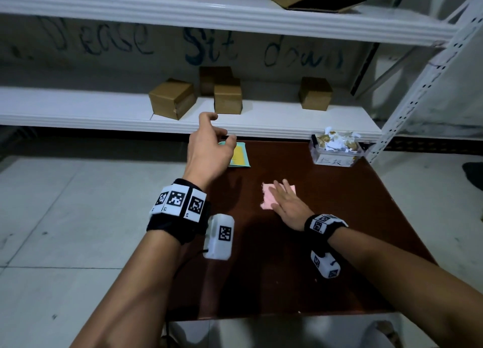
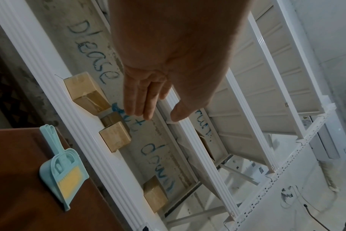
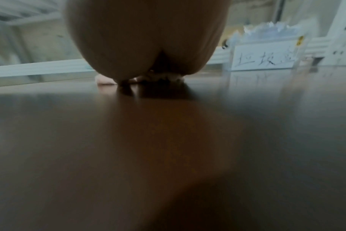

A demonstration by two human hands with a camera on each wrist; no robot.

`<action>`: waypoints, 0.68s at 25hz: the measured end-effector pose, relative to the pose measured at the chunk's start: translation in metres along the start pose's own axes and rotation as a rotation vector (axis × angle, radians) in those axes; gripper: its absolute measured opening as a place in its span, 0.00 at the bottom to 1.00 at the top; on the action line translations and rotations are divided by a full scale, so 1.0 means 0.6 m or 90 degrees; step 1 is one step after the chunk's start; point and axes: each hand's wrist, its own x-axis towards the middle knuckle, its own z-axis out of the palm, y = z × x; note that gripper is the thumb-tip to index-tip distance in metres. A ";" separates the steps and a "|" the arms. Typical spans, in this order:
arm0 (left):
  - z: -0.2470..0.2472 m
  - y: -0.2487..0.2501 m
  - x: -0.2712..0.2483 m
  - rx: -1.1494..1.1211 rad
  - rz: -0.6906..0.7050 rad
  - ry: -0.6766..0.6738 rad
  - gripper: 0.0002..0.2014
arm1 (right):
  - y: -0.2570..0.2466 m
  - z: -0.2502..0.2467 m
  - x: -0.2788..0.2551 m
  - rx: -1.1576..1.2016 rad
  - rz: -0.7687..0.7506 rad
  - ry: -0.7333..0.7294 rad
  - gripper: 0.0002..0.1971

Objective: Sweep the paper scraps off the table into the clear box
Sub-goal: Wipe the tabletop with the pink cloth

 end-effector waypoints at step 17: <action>-0.011 -0.009 0.029 -0.044 -0.050 0.019 0.18 | 0.067 -0.071 0.218 -0.030 0.176 -0.071 0.31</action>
